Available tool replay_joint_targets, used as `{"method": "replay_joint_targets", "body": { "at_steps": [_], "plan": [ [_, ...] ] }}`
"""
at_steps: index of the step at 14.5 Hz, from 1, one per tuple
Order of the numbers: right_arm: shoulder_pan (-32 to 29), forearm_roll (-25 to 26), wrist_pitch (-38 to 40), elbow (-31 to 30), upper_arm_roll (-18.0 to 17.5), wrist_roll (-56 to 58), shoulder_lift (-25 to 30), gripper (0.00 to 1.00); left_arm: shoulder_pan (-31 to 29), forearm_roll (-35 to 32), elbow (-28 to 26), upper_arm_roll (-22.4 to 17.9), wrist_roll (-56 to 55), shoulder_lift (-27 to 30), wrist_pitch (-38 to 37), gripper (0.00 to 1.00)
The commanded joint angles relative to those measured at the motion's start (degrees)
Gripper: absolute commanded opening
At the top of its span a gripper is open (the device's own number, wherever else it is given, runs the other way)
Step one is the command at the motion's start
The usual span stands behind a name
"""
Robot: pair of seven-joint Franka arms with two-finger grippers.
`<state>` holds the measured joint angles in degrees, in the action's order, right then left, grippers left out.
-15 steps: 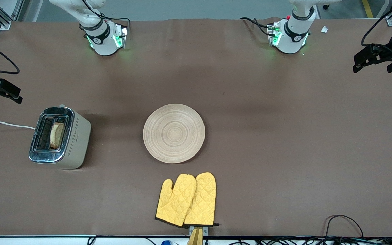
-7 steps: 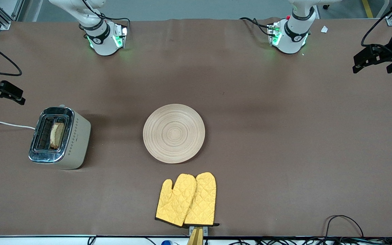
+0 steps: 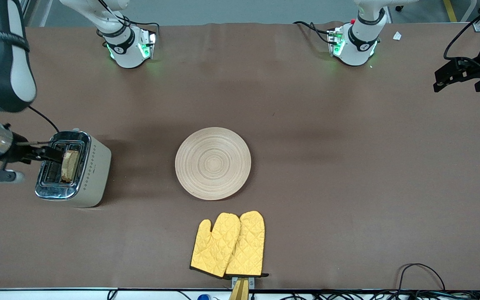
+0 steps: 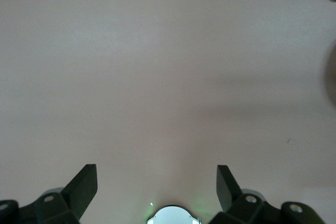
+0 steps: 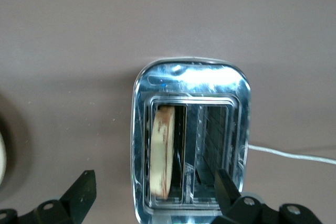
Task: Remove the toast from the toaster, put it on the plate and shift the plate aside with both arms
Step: 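Reach the right gripper down and grasp the bread slice in the toaster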
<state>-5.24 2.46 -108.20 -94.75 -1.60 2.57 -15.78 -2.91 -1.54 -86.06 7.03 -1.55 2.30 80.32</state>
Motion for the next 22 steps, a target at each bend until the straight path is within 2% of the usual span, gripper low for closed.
{"method": "replay_joint_targets", "body": {
  "at_steps": [1, 6, 7, 8, 9, 10, 16, 22],
  "plan": [
    [-0.5, -0.6, -1.1, 0.2, 0.0, 0.5, -2.9, 1.0, -0.2, 0.8, 1.5, 0.0, 0.6, -1.5, 0.4, 1.0],
    [-0.2, -0.7, 0.0, -2.6, 0.0, 0.5, -4.6, 1.0, 0.0, 0.9, 1.2, 0.0, 0.6, -2.8, 1.8, 1.0],
    [-0.3, -0.7, 0.0, -2.7, 0.0, 0.5, -4.6, 0.94, 0.1, 0.9, 1.2, 0.0, 0.6, -3.2, 1.9, 1.0],
    [-0.4, -0.8, 0.0, -2.7, -0.1, 0.5, -4.6, 0.54, 0.2, 0.9, 1.2, 0.0, 0.6, -3.3, 1.9, 1.0],
    [-0.1, -0.8, 0.1, -2.7, 0.0, 0.2, -4.5, 0.09, 0.2, 0.9, 1.3, 0.0, 0.6, -3.6, 2.1, 1.0],
    [0.0, -0.8, 0.1, -2.7, 0.0, 0.0, -4.6, 0.02, 0.2, 1.0, 1.2, 0.1, 0.6, -3.9, 2.5, 1.0],
    [-0.3, -0.8, 0.2, -0.5, 0.0, 0.5, -4.4, 0.0, 0.8, 2.9, 1.5, 0.1, 0.6, -8.4, 5.2, 1.0],
    [2.3, -1.1, 16.9, 14.6, -1.2, -0.4, -0.1, 0.0, 0.7, 12.5, 1.4, 0.1, 0.7, -15.3, 10.3, 1.0]
  ]
}}
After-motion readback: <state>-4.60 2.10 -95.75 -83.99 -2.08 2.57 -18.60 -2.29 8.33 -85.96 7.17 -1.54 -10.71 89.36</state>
